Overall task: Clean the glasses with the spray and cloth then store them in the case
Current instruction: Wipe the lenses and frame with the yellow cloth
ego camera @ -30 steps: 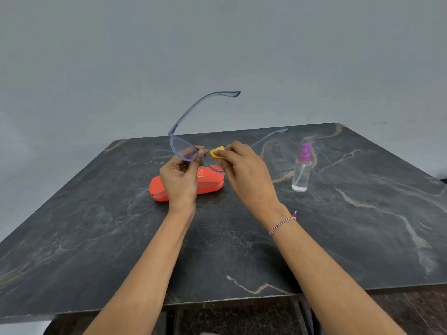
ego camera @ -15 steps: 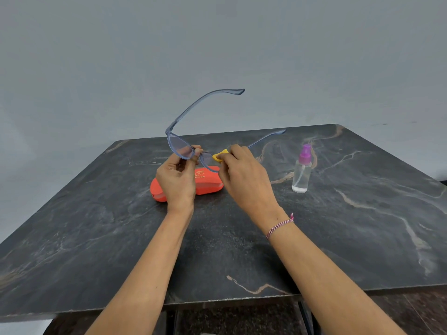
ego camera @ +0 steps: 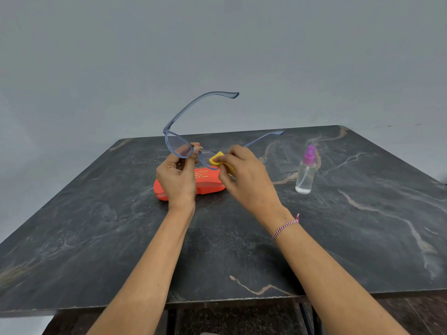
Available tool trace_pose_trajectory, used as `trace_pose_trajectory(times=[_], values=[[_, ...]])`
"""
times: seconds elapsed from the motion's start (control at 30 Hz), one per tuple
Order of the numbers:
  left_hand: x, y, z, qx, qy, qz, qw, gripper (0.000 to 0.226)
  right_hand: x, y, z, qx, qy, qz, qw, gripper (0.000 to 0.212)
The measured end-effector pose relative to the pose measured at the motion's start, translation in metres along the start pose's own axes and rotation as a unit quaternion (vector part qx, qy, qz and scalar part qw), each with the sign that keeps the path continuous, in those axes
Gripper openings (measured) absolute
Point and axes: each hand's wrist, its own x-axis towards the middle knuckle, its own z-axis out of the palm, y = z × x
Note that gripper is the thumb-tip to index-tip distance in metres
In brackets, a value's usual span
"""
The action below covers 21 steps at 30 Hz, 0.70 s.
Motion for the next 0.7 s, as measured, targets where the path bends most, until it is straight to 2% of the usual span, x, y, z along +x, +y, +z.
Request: trace_pose_trajectory(times=[0.1, 0.2, 0.4, 0.53, 0.7], values=[[-0.0029, -0.0011, 0.0017, 0.012, -0.022, 0.0, 1.0, 0.014, 0.0, -0.0005, 0.0047, -0.032, 0.011, 0.021, 0.999, 0.021], [-0.0056, -0.0019, 0.0029, 0.028, -0.047, -0.001, 0.998, 0.016, 0.0005, -0.0045, 0.0034, -0.017, 0.008, -0.009, 1.0, 0.025], [-0.0054, -0.0017, 0.001, 0.033, -0.038, 0.009, 0.999, 0.019, -0.0002, -0.0005, 0.0042, -0.056, 0.0, 0.026, 0.998, 0.019], [-0.0008, -0.0043, -0.0027, 0.02, -0.012, 0.003, 1.0, 0.015, -0.0008, -0.0008, 0.0024, -0.003, -0.011, 0.032, 0.999, 0.02], [-0.0013, -0.004, -0.002, 0.025, -0.011, -0.011, 1.0, 0.018, -0.0001, -0.0069, -0.0007, 0.06, -0.023, -0.003, 0.998, 0.024]])
